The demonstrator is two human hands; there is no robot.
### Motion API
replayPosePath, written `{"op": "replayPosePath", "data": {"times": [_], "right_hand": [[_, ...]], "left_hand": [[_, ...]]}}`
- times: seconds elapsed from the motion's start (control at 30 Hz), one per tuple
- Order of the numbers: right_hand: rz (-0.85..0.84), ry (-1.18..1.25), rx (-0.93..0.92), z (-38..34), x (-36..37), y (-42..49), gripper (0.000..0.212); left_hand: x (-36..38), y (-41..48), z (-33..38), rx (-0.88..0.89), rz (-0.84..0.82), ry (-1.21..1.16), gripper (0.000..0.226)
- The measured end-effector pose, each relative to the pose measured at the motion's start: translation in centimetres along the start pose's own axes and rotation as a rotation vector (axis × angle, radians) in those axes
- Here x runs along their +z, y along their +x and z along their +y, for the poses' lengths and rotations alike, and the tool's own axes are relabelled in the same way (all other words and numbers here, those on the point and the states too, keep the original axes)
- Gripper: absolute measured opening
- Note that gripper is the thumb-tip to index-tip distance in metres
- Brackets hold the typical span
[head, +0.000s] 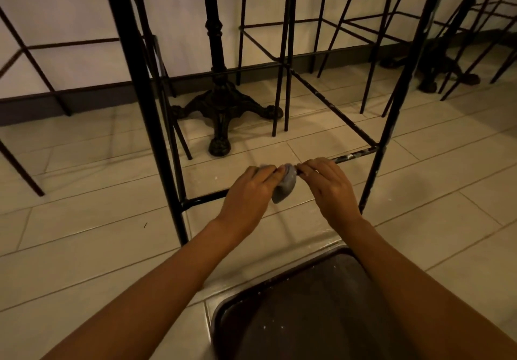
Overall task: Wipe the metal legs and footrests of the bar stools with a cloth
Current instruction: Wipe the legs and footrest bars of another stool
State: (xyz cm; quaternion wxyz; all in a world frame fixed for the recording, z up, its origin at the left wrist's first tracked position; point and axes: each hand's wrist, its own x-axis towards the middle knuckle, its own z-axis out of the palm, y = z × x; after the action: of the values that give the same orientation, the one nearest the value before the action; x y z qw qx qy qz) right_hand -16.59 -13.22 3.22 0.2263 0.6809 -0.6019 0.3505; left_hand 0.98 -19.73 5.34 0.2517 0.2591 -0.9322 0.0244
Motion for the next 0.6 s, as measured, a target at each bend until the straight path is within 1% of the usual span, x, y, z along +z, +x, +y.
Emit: {"op": "replayPosePath", "data": {"times": [0.17,0.37,0.6], "right_hand": [[0.011,-0.005,0.027,-0.2,0.2,-0.3,0.019],[0.025,0.009,0.053,-0.4,0.3,-0.5,0.017],[0.029,-0.004,0.064,-0.5,0.7,-0.6,0.021]], "left_hand": [[0.3,0.2,0.5,-0.017,-0.001,0.036,0.063],[0.9,1.3,1.7,-0.034,-0.001,-0.022,0.064],[-0.5,-1.2,-0.5,-0.029,0.007,-0.074,0.063]]}}
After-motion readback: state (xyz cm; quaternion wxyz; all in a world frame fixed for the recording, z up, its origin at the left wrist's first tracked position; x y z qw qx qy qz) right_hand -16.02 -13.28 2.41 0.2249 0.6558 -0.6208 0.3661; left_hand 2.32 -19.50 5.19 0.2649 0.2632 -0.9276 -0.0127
